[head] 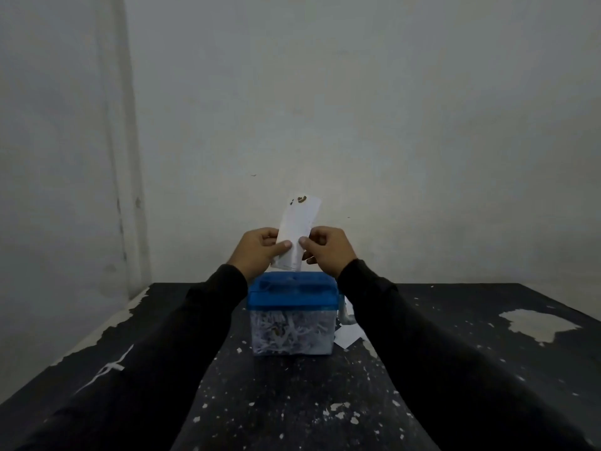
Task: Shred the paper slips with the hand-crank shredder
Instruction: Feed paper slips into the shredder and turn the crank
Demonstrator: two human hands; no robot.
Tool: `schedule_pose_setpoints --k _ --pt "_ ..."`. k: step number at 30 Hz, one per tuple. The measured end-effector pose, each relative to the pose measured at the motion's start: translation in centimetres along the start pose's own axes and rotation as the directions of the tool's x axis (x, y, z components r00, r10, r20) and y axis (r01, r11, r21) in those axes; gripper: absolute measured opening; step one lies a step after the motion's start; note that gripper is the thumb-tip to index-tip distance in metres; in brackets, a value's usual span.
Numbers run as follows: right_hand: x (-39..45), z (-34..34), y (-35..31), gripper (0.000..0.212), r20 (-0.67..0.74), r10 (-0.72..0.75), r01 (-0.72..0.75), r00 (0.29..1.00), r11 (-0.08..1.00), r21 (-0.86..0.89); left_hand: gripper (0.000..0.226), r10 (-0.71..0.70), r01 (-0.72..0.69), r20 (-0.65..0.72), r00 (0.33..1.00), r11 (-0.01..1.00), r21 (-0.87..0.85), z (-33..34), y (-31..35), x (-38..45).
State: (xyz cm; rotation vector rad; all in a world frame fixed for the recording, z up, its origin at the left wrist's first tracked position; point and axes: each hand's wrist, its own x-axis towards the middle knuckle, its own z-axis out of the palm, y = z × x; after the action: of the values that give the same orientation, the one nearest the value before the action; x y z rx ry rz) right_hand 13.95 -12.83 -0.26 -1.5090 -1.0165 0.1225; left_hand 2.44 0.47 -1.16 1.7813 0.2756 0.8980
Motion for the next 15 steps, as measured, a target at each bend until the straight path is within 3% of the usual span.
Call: schedule_pose_setpoints --k 4,7,10,15 --pt "0.7 1.2 0.1 0.018 -0.02 -0.102 0.096 0.995 0.978 -0.185 0.013 0.033 -0.037 0.036 0.999 0.993 0.109 -0.7 -0.4 -0.3" --pt "0.4 1.6 0.4 0.015 0.034 -0.167 0.169 0.985 0.934 -0.315 0.016 0.061 -0.076 0.07 0.996 0.968 0.24 -1.0 -0.4 -1.0" --pt "0.0 1.6 1.2 0.02 0.146 -0.14 0.188 0.979 0.896 -0.402 0.02 0.074 -0.111 0.114 0.991 0.928 0.357 -1.4 -1.5 -1.7" --pt "-0.2 1.5 1.3 0.028 0.169 -0.124 0.181 0.978 0.906 -0.383 0.017 0.15 -0.174 0.09 0.985 0.891 0.42 -1.8 -2.2 -2.1"
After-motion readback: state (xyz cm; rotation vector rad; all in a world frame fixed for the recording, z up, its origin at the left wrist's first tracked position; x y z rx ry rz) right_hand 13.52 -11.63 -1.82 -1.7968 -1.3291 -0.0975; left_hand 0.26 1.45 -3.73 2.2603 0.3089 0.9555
